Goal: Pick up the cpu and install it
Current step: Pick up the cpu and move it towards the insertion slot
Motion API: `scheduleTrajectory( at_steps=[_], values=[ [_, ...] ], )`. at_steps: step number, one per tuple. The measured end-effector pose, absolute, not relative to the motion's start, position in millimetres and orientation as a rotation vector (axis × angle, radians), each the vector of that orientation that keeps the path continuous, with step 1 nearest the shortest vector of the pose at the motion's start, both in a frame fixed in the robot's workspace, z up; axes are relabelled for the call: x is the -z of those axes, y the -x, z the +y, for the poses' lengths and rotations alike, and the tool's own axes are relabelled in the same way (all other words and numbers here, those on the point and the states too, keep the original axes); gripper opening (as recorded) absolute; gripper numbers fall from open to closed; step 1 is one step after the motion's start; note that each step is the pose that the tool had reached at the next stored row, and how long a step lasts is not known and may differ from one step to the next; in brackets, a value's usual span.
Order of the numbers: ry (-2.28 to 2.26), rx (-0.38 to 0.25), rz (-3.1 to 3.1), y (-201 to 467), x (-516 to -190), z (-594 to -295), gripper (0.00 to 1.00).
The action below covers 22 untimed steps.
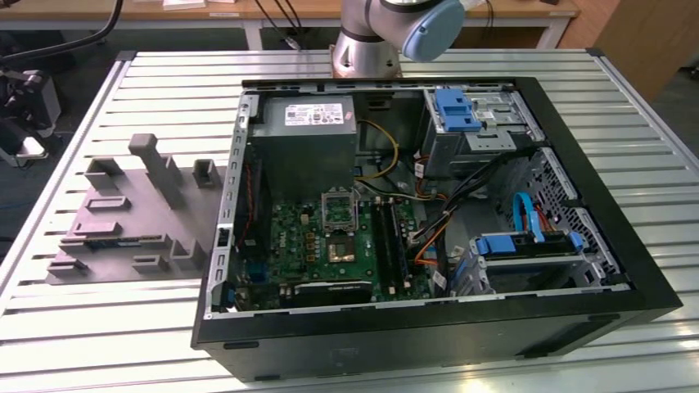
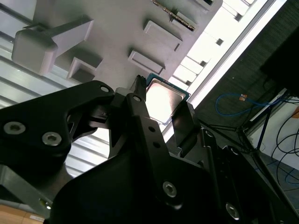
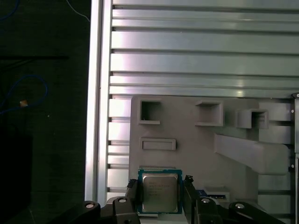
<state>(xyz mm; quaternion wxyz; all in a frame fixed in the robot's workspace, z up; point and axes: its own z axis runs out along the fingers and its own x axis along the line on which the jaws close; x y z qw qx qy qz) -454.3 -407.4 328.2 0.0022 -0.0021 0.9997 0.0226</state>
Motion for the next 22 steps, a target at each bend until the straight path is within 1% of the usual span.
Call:
scheduleTrajectory(
  at_steps=[22],
  values=[
    [0.007,-0.071,3.136,454.3,-334.4,-407.4,0.47]
  ],
)
